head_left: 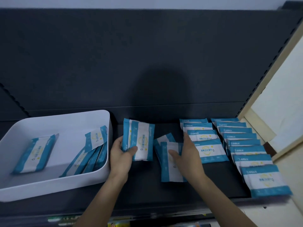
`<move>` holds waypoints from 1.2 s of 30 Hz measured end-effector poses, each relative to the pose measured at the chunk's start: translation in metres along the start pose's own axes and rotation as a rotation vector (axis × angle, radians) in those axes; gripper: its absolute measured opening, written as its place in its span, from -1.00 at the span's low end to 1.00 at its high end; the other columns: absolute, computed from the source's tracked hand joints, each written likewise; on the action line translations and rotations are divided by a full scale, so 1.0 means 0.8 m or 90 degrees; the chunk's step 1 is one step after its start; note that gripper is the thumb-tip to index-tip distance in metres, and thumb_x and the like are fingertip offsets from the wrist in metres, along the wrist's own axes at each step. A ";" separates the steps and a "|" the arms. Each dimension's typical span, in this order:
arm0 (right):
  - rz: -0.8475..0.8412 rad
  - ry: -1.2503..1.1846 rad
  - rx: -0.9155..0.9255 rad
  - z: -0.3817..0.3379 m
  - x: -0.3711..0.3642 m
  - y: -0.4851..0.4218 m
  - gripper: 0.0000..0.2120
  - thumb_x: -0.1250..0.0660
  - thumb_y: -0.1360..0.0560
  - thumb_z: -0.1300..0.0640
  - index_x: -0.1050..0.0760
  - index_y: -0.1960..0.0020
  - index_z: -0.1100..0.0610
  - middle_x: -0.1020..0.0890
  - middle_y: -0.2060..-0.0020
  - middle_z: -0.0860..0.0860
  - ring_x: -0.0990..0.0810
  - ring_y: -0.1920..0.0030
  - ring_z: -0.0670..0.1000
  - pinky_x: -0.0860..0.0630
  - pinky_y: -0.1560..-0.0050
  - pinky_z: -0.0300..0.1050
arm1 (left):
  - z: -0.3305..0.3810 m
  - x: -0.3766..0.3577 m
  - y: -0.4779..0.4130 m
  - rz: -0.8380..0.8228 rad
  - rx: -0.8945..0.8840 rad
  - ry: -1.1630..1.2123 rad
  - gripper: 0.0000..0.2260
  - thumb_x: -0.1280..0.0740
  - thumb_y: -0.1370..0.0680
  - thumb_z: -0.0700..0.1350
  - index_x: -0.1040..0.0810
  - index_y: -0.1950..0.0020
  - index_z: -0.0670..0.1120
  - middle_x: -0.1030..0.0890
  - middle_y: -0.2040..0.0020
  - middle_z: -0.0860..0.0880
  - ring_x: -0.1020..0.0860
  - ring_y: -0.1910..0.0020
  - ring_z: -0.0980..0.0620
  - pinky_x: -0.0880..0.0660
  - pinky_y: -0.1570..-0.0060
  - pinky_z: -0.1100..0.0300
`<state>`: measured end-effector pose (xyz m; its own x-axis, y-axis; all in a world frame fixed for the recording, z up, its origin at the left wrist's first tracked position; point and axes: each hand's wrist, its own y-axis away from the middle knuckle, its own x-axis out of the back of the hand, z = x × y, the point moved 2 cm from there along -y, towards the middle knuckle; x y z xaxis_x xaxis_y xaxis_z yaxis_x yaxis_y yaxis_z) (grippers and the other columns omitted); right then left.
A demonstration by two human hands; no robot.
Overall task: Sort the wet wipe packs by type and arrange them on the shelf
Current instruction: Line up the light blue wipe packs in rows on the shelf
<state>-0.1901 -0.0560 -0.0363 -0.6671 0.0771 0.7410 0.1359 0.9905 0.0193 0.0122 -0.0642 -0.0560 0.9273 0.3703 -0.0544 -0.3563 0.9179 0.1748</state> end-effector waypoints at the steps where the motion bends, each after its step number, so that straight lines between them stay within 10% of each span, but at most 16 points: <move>1: 0.031 0.042 0.055 -0.007 0.000 0.003 -0.28 -0.32 -0.53 -0.01 -0.03 -0.53 0.17 -0.28 -0.46 0.06 -0.24 -0.46 0.01 -0.17 -0.44 -0.20 | 0.005 -0.002 0.002 -0.011 -0.007 0.037 -0.63 -0.36 -0.46 -0.41 -0.49 -0.18 -0.09 -0.65 -0.04 -0.05 -0.62 -0.03 -0.03 -0.56 -0.06 0.04; 6: -0.014 -0.176 0.099 -0.036 -0.003 0.002 -0.68 -0.39 -0.49 0.05 -0.48 -0.21 0.07 -0.58 -0.10 -0.10 -0.55 -0.16 -0.07 -0.44 -0.08 -0.39 | 0.024 -0.019 0.012 -0.147 -0.001 0.159 -0.63 -0.37 -0.46 -0.40 -0.47 -0.22 -0.16 -0.64 -0.10 -0.13 -0.63 -0.07 -0.10 -0.56 -0.06 -0.03; 11: -0.021 -0.297 0.014 -0.038 0.011 -0.010 -0.88 -0.41 -0.48 0.16 -0.49 0.05 0.04 -0.64 0.13 -0.02 -0.63 0.10 -0.04 -0.57 0.18 -0.21 | 0.020 -0.022 0.010 -0.120 0.002 0.087 -0.79 -0.35 -0.54 -0.23 -0.48 -0.16 -0.14 -0.63 -0.07 -0.16 -0.64 -0.01 -0.13 -0.59 -0.01 -0.07; 17: -0.110 0.000 0.212 -0.036 0.044 -0.035 -0.74 -0.31 -0.53 0.24 -0.58 -0.18 0.04 -0.55 0.03 -0.05 -0.47 0.03 -0.12 -0.32 0.10 -0.51 | 0.040 -0.012 -0.003 -0.046 -0.118 -0.044 -0.91 -0.36 -0.55 -0.20 -0.59 0.03 -0.01 -0.66 0.08 -0.02 -0.62 0.12 0.02 -0.58 0.12 0.09; 24: -0.060 -0.014 0.281 -0.063 0.028 -0.038 -0.82 -0.43 -0.42 0.24 -0.50 0.03 0.09 -0.57 0.14 -0.08 -0.49 0.20 -0.16 -0.36 0.23 -0.45 | 0.055 -0.029 0.013 -0.220 -0.146 -0.161 -0.82 -0.46 -0.46 -0.16 -0.58 0.00 0.05 -0.66 0.11 0.07 -0.63 0.14 0.14 -0.58 0.18 0.27; 30: 0.066 -0.040 0.157 -0.044 0.027 -0.033 -0.72 -0.41 -0.47 0.16 -0.48 -0.15 0.15 -0.54 -0.03 0.02 -0.52 -0.02 -0.06 -0.43 -0.01 -0.31 | 0.029 -0.014 0.017 -0.105 -0.213 -0.300 -0.70 -0.49 -0.41 -0.27 -0.50 0.00 0.04 -0.59 0.11 0.16 -0.58 0.13 0.23 -0.53 0.18 0.38; 36: -0.158 0.270 -0.056 0.005 0.012 0.002 -0.38 -0.28 -0.45 -0.29 -0.32 -0.28 0.15 -0.45 -0.18 0.08 -0.50 -0.15 0.08 -0.49 -0.01 -0.05 | 0.002 0.011 0.024 0.044 -0.184 -0.217 -0.65 -0.41 -0.49 -0.28 -0.41 -0.21 -0.07 -0.53 -0.02 0.03 -0.52 0.03 0.10 -0.45 -0.01 0.24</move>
<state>-0.1995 -0.0535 -0.0317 -0.3328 -0.2302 0.9145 0.0841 0.9586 0.2719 0.0134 -0.0434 -0.0518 0.8681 0.4081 0.2825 -0.3906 0.9129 -0.1182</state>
